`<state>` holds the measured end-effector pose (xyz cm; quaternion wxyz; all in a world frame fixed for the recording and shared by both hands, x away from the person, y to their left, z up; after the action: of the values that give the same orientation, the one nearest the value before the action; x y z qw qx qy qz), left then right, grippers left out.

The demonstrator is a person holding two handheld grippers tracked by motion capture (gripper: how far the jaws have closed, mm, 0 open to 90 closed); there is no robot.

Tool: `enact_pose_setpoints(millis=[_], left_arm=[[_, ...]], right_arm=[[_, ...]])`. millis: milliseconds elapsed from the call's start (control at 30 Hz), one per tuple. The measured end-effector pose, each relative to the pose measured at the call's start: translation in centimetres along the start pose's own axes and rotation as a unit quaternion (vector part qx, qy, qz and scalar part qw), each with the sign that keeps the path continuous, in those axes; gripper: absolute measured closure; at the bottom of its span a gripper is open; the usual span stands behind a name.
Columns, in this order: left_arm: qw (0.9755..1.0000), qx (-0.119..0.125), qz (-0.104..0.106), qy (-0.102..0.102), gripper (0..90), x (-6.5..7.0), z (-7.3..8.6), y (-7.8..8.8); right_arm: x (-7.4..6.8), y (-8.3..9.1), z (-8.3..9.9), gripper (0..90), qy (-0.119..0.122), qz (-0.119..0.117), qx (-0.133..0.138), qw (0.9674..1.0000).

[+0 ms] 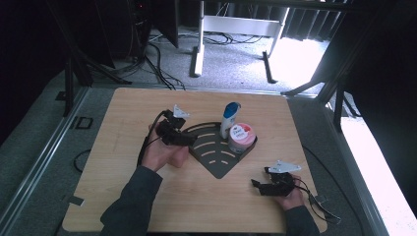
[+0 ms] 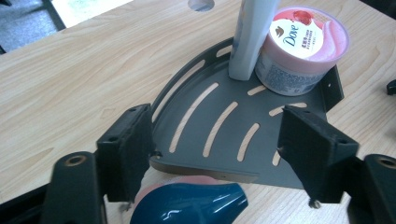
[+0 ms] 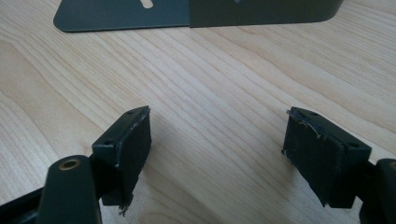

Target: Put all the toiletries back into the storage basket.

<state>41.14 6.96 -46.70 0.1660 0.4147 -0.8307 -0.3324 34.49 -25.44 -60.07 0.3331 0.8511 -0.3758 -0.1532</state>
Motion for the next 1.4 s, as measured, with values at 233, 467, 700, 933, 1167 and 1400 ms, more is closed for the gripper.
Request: enact_pose_setpoints(millis=[233, 467, 700, 933, 1167, 1400], left_arm=[[1.0000, 0.002, 0.002, 0.001, 24.2, -0.3, 0.8, -0.1], [1.0000, 0.006, -0.004, 0.000, 24.3, -0.7, 1.4, -0.3], [1.0000, 0.008, -0.004, 0.003, 25.5, -1.0, 2.2, -0.5], [1.0000, 0.005, -0.007, 0.005, 27.3, -1.2, 3.0, -0.9], [0.9999, 0.004, -0.008, 0.011, 32.7, -1.6, 3.8, -1.1], [0.9998, 0.009, -0.005, 0.018, 41.9, -2.0, 4.1, -1.1]], right_arm=[[0.0, 0.0, 0.0, 22.9, 0.000, 0.000, 0.000, 1.0000], [0.0, 0.0, 0.0, 22.9, 0.000, 0.000, 0.000, 1.0000], [0.0, 0.0, 0.0, 23.0, 0.000, 0.000, 0.000, 1.0000], [0.0, 0.0, 0.0, 22.9, 0.000, 0.000, 0.000, 1.0000], [0.0, 0.0, 0.0, 22.9, 0.000, 0.000, 0.000, 1.0000], [0.0, 0.0, 0.0, 22.9, 0.001, 0.000, 0.000, 1.0000]])
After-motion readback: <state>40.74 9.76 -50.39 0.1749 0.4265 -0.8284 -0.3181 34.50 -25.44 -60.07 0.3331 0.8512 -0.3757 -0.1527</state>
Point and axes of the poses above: each handheld gripper's, and its own axes: y roughly backward along the jaws, z roughly out of its underside, x roughly to its right, the point moved 6 cm from there along -y, roughly forward along the jaws, and after that the axes turned 1 degree about -y, right-handed, at the moved point
